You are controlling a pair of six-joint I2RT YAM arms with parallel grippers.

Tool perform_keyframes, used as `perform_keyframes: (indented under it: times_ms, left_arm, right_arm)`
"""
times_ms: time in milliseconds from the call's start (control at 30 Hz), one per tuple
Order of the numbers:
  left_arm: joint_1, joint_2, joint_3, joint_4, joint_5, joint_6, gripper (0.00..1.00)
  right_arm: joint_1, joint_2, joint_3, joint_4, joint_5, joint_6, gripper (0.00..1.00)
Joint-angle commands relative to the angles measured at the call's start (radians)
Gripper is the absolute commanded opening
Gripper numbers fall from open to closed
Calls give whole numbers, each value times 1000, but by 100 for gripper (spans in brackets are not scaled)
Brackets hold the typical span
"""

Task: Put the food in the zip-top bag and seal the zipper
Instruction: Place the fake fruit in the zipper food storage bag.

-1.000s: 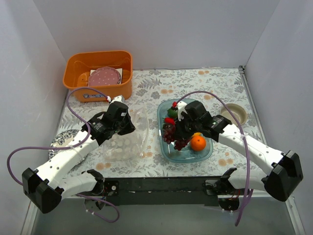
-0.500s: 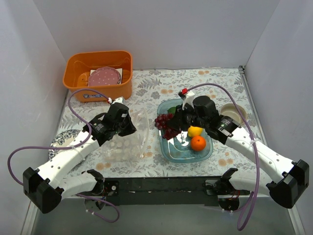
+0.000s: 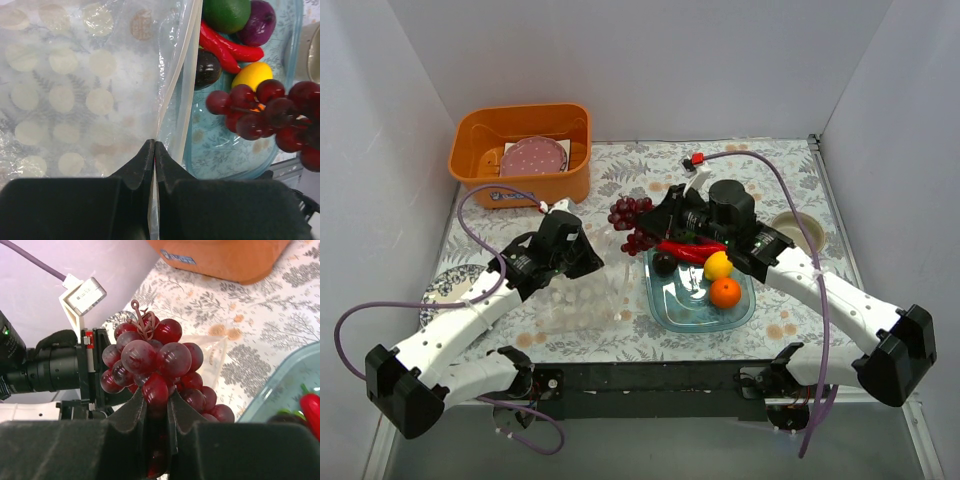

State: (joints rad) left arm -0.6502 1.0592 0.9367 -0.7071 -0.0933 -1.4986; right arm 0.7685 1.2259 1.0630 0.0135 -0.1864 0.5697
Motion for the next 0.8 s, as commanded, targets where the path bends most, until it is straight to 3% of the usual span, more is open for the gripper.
perform_keyframes:
  times_ms: [0,300,767]
  left_arm:
    - [-3,-48,-1,58,20,-63,0]
    - [-3,-67,19,69,9,-97,0]
    - [-3,-97,73,-41,-160,-123,0]
  right_arm:
    - [25,12,-38,212,-2,78,4]
    - [64,73,-150,354,12,134,3]
    - [71,24,-228,224,42,64,2]
